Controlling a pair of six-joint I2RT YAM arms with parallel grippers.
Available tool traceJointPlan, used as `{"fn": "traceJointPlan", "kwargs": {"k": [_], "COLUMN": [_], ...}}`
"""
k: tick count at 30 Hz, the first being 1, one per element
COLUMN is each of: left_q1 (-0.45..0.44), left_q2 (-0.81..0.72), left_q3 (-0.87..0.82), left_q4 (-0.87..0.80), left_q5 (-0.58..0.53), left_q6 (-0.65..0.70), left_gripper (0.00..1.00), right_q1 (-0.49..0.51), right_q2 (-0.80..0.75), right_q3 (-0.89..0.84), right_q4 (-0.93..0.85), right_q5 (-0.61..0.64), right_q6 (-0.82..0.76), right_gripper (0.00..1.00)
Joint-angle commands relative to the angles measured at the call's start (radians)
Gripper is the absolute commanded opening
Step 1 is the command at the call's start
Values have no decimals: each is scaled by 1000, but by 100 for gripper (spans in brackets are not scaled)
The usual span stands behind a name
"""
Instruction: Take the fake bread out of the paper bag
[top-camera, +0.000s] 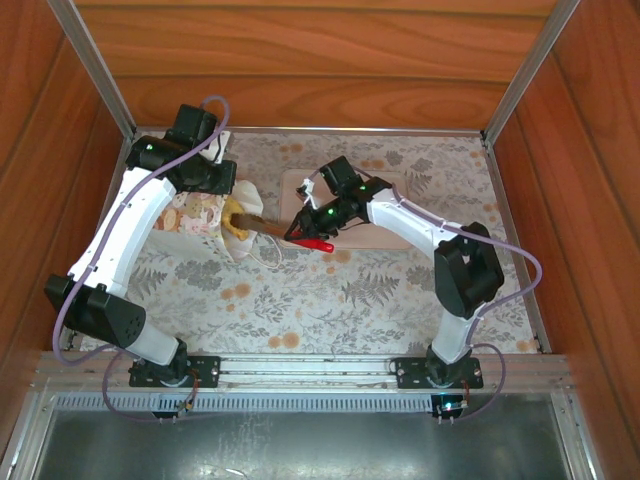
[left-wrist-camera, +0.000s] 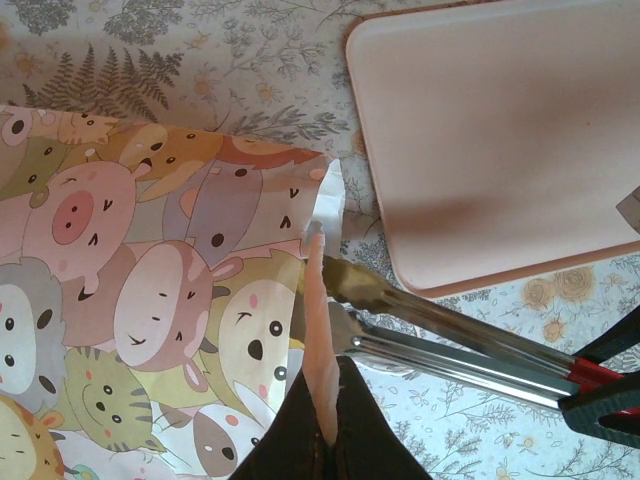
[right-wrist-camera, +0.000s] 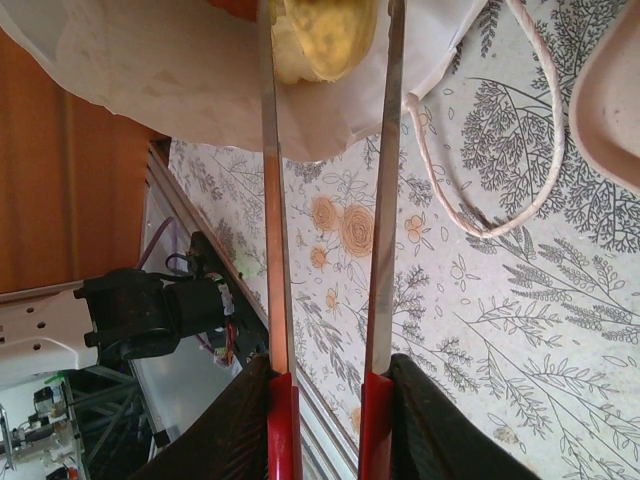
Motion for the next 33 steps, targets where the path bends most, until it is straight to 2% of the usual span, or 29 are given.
{"fn": "traceJointPlan", "kwargs": {"k": [1, 9, 16, 20, 26, 33], "left_q1": [4, 4, 3, 4, 4, 4], "left_q2": [-1, 3, 0, -4, 2, 15], "left_q3": [6, -4, -10, -20, -28, -28], "left_q4": [12, 33, 49, 58, 76, 89], "left_q5": [11, 29, 66, 59, 51, 54], "left_q6": [-13, -17, -28, -29, -44, -44], "left_gripper": [0, 0, 0, 0, 0, 0], "right_q1": [-6, -32, -32, -32, -48, -113], "right_q2": [-69, -185, -153, -185, -334, -452], "right_q3": [-12, -101, -50, -46, -137, -203], "right_q4": [9, -20, -35, -118, -208, -321], "right_q5": [-16, 40, 6, 81, 204, 328], "right_q6": [-9, -16, -20, -48, -62, -69], "right_gripper": [32, 32, 32, 32, 32, 32]}}
